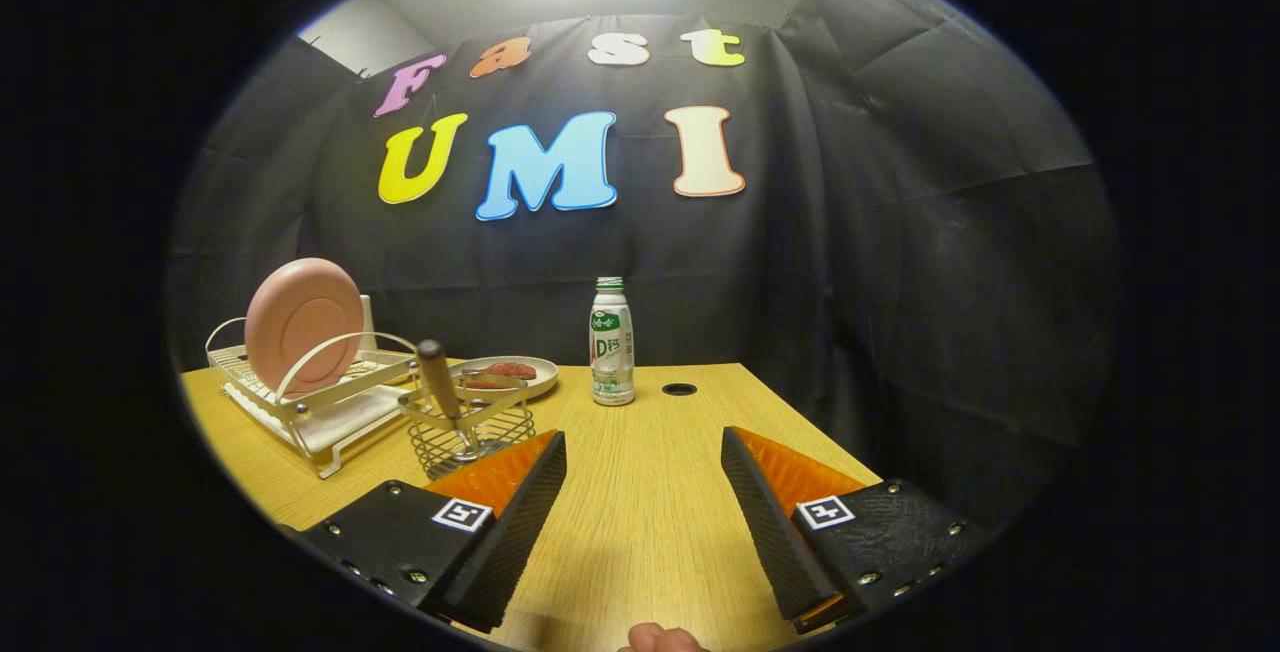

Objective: Take the plate from the dish rack, then take the spoon from the basket and place it into the plate.

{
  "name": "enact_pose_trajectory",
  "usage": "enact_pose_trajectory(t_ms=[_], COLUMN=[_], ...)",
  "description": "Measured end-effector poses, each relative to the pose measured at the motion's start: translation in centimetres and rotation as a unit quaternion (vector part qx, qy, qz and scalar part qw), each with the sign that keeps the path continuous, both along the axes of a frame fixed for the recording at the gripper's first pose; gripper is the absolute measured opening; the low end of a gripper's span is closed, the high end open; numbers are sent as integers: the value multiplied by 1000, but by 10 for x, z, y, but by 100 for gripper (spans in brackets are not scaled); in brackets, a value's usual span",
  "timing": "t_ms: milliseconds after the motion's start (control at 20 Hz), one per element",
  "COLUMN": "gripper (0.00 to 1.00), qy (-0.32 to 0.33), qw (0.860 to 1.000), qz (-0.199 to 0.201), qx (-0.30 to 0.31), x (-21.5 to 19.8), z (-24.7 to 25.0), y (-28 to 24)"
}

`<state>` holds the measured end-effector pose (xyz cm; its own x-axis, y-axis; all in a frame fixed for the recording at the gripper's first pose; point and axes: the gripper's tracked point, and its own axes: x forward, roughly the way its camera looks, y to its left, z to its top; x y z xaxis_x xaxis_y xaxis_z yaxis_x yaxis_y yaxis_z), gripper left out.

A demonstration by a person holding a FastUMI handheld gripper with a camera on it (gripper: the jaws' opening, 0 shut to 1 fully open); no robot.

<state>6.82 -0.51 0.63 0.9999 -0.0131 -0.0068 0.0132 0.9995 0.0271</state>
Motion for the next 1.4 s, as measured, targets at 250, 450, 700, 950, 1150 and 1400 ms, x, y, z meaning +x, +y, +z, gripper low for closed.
enact_pose_trajectory(t_ms=[250, 450, 700, 950, 1150, 1400], gripper=[95, 95, 96, 95, 96, 95], qy=[-11, -19, -19, -25, -39, -22], qw=[1000, 999, 1000, 999, 998, 999], qz=[-21, -33, -22, -36, -39, -13], qx=[-1, -11, -10, -6, -19, -21], x=[6, -14, -45, -53, -41, -35], z=[30, 78, 143, 192, 221, 244], y=[-18, -18, 20, 68, 119, 189])
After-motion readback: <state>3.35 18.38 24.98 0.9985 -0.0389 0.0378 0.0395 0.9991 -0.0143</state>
